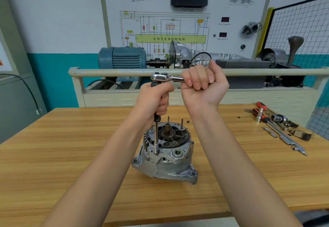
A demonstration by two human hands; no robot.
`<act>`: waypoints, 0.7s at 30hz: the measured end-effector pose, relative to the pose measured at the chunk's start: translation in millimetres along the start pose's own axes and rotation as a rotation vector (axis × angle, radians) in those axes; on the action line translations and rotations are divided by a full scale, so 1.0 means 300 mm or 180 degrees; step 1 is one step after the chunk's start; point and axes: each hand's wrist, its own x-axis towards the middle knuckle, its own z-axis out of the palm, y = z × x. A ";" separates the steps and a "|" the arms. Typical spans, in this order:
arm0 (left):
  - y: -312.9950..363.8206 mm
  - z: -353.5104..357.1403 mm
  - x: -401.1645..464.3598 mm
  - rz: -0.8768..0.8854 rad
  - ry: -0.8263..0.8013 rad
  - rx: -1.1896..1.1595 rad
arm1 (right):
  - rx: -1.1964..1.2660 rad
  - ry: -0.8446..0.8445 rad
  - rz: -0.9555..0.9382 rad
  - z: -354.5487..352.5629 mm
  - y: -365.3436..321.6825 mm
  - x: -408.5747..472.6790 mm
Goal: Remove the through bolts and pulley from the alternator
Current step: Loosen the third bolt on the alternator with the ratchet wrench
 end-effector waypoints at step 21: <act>0.020 -0.030 -0.024 0.0071 -0.0798 -0.0318 | 0.0437 0.0180 0.0584 0.000 -0.010 0.040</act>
